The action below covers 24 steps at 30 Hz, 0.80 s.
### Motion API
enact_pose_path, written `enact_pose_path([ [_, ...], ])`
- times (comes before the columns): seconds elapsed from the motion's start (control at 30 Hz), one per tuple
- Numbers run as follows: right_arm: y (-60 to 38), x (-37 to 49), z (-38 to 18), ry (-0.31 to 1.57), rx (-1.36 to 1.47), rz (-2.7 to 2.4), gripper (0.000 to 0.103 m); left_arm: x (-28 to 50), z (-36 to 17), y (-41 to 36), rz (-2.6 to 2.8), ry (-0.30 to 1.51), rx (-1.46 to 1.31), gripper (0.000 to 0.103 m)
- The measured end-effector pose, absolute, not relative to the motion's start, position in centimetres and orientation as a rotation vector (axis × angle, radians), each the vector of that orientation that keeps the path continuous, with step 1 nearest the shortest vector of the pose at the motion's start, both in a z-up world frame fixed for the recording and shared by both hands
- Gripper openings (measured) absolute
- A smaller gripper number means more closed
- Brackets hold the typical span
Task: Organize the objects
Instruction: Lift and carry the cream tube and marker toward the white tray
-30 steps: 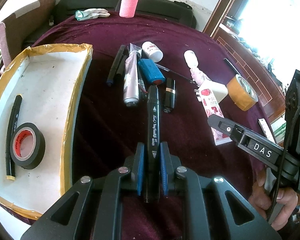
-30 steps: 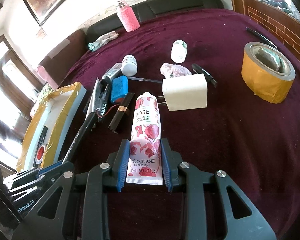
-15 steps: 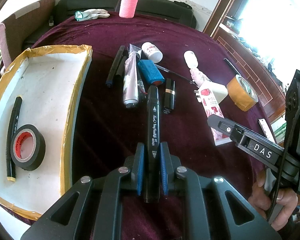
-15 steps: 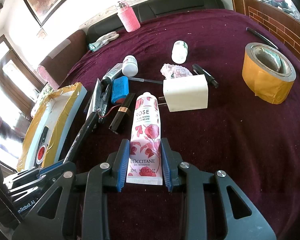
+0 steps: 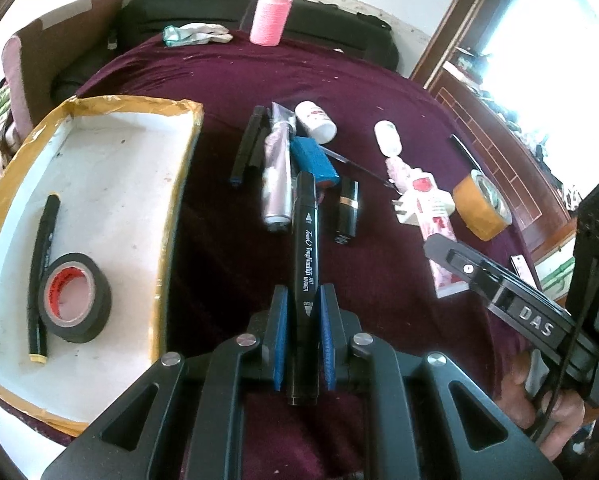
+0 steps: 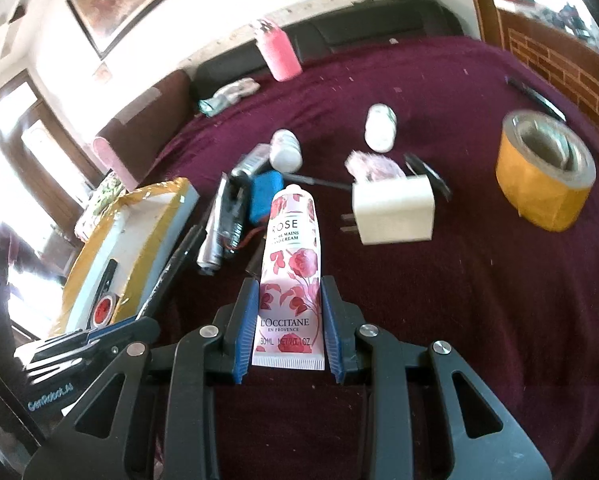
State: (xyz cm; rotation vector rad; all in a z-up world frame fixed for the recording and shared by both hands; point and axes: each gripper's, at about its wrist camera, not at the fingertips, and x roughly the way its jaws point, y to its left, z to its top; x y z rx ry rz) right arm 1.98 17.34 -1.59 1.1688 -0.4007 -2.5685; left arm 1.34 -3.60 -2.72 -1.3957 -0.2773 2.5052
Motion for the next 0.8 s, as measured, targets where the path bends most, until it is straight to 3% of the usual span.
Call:
enact_pose_path([
  [0.8,10.4,0.7,1.1,-0.343,1.044,-2.425,0.028,1.0,1.0,-10.9,2.647,-0.403,-1.311,0.013],
])
